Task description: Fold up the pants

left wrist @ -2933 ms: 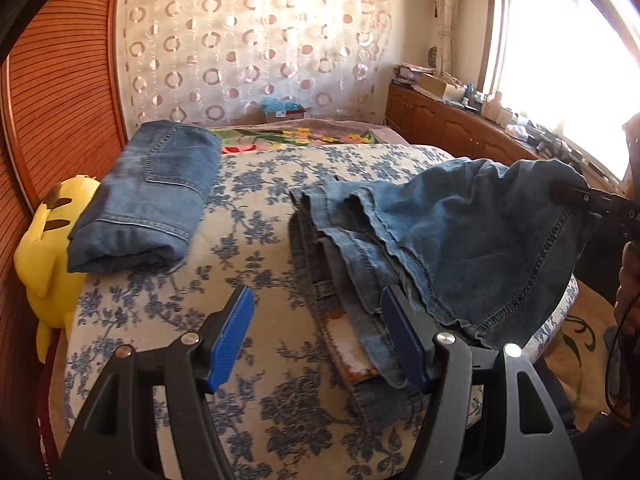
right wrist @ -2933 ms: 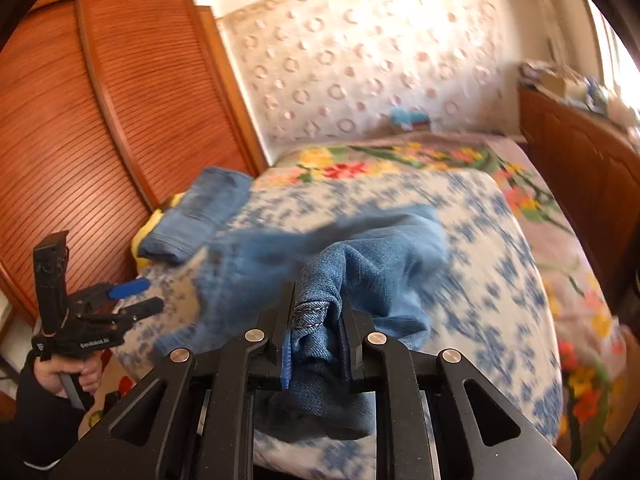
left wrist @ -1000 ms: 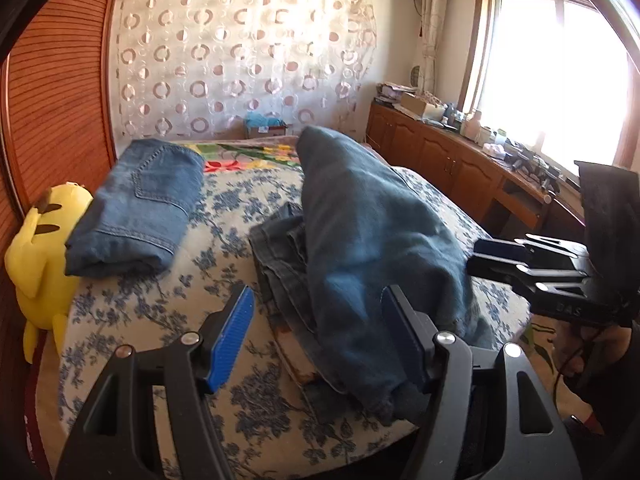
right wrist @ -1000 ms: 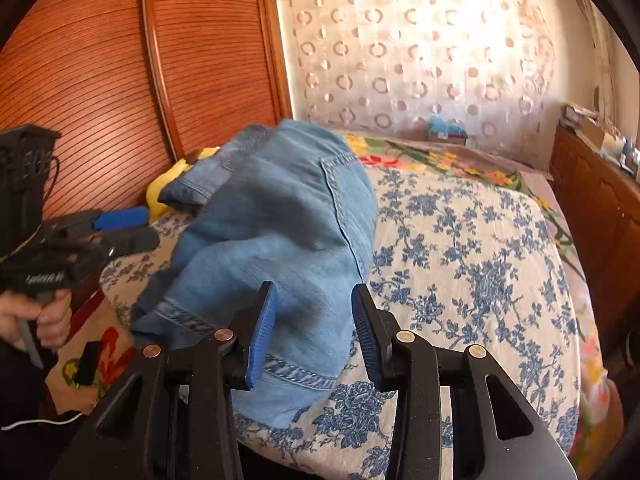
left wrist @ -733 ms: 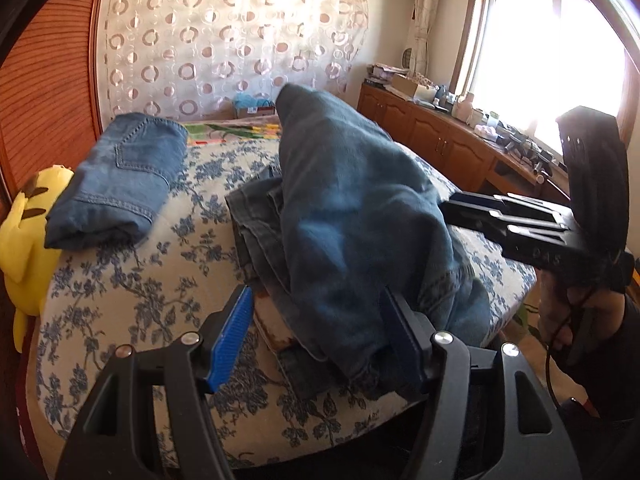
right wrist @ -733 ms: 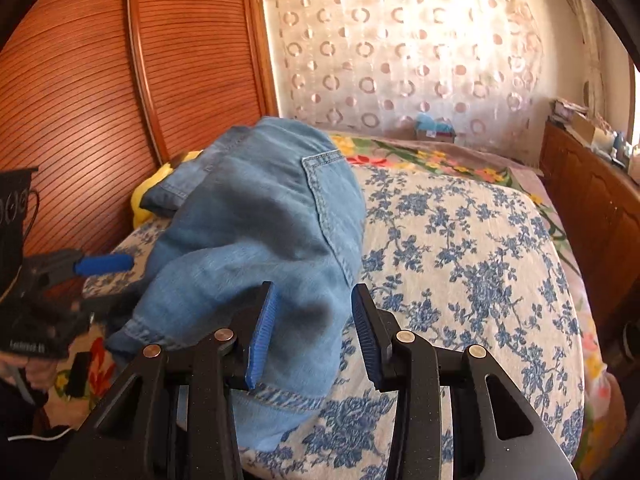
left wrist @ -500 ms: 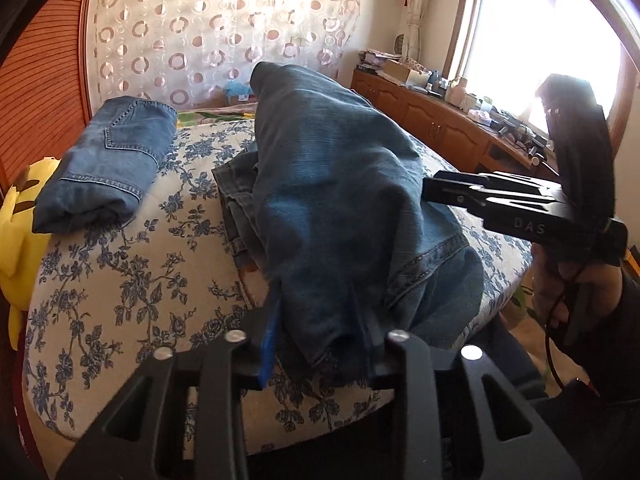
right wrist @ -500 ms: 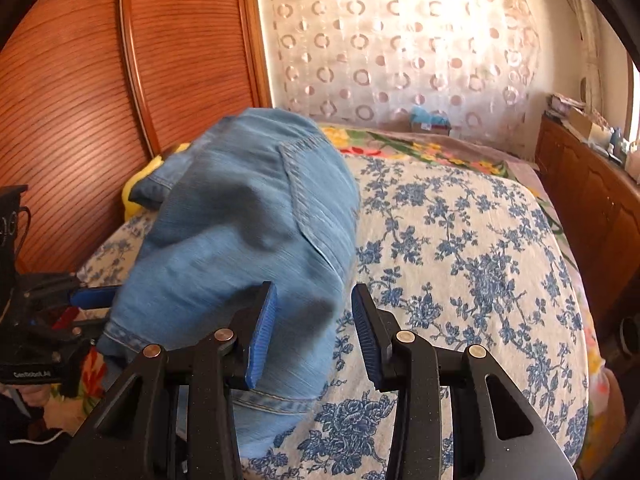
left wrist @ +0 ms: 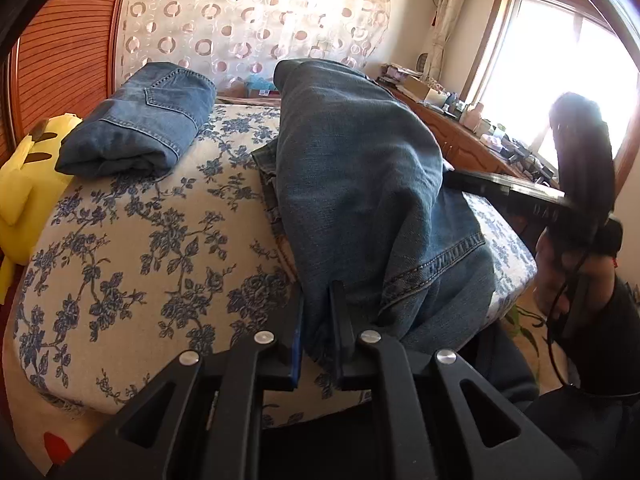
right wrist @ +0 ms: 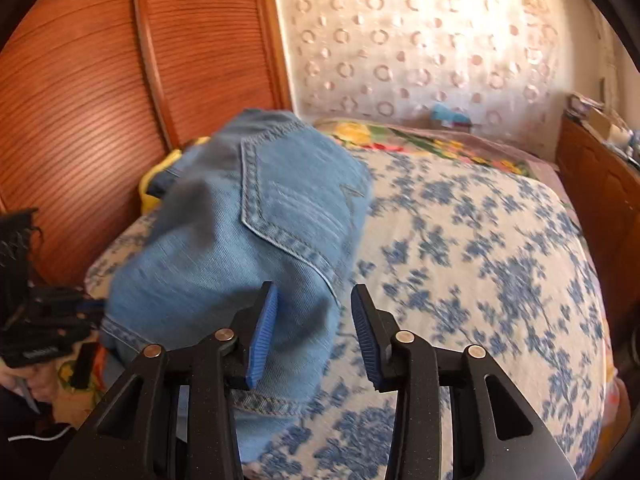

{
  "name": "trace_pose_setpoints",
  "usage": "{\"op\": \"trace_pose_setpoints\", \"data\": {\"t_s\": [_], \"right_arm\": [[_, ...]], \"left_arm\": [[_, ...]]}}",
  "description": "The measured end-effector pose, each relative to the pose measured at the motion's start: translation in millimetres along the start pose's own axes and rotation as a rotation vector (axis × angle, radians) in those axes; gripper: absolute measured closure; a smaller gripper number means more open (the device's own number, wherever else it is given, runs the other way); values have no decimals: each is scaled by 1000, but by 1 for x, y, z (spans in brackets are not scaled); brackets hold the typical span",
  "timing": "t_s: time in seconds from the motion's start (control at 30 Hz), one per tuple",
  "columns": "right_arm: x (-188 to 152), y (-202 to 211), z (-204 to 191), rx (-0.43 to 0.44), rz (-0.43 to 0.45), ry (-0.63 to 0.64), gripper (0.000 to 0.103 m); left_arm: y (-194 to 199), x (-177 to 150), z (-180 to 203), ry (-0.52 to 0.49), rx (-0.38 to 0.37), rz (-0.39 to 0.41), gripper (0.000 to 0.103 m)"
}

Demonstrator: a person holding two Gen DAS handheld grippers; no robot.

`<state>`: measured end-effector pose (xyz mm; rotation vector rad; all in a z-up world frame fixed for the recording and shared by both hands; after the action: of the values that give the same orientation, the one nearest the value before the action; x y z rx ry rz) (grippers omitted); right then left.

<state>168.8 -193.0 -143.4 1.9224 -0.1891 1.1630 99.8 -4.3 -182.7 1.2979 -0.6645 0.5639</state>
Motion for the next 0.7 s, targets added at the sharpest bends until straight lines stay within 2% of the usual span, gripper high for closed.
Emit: {"op": "trace_pose_setpoints", "data": {"t_s": [0.13, 0.23, 0.47, 0.5, 0.63, 0.7], "right_arm": [[15, -6, -14, 36, 25, 27, 74], [25, -16, -24, 61, 32, 44, 74], [14, -56, -43, 115, -60, 75, 74], [10, -61, -46, 125, -77, 78, 74], [1, -72, -51, 98, -106, 119, 74], [0, -71, -50, 104, -104, 113, 74]], "left_arm": [[1, -3, -11, -9, 43, 6, 94], [-1, -7, -25, -9, 109, -8, 99], [7, 0, -48, 22, 142, 5, 97], [8, 4, -50, 27, 135, 8, 96], [10, 22, -49, 37, 132, 29, 72], [10, 32, -45, 25, 129, 42, 65]]}}
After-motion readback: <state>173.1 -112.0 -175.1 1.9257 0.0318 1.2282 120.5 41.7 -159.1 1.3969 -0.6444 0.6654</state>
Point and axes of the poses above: each gripper's, at about its wrist camera, not at the fingertips, and y roughly against the way its jaws point, z to its right, x to its top, the point moved 10 cm from there along -y, roughly the way its jaws point, and after that the axes turned 11 degrees about x, right-handed, at the moved point
